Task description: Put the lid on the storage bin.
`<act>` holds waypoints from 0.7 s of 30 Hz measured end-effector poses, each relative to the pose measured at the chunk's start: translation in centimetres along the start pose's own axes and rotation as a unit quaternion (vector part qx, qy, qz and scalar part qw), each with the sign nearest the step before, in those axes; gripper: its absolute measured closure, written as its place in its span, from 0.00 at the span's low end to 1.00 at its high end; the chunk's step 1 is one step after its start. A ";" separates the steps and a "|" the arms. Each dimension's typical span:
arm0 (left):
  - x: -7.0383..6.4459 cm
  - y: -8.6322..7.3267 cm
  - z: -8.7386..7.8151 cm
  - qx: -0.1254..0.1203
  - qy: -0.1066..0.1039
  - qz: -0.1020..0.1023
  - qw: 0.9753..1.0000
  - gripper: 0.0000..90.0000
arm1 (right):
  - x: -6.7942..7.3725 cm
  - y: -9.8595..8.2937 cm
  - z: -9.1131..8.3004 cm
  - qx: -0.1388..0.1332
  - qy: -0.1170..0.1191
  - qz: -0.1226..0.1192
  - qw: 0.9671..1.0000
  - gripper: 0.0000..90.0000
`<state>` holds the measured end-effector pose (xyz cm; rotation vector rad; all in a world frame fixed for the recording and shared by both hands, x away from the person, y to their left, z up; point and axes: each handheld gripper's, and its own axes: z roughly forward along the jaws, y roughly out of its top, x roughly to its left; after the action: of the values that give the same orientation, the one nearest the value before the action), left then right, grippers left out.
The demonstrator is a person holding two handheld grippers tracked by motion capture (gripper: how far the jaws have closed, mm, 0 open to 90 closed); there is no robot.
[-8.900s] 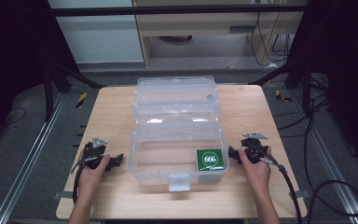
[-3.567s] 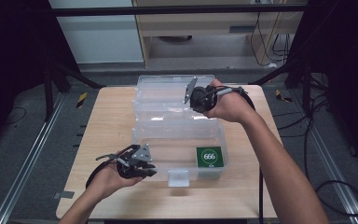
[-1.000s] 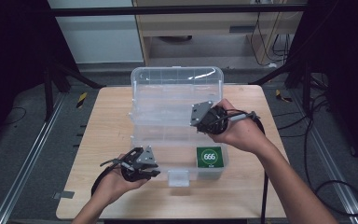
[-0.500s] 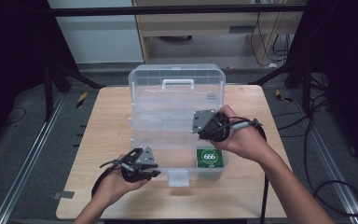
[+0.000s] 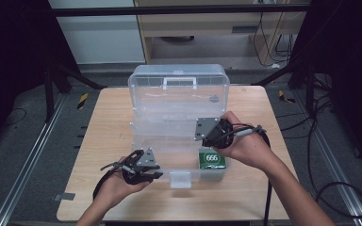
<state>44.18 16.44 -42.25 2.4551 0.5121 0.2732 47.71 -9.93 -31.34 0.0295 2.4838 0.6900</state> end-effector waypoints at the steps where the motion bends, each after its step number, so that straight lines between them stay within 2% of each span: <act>1: 0.0 0.0 0.0 -0.001 -0.001 0.004 1.000 0.81 | 0.1 0.0 0.0 -0.003 0.001 0.003 1.000 0.97; 7: 0.1 -0.1 0.0 -0.005 0.000 0.011 1.000 0.80 | 0.4 -0.2 -0.1 -0.004 0.003 0.003 1.000 0.96; 21: -0.1 -0.2 0.0 -0.006 0.004 0.003 1.000 0.80 | 0.8 -0.3 -0.2 -0.004 0.011 0.002 1.000 0.97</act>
<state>44.04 16.51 -42.35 2.4457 0.5064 0.2874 46.93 -10.17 -31.76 0.0247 2.5032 0.7065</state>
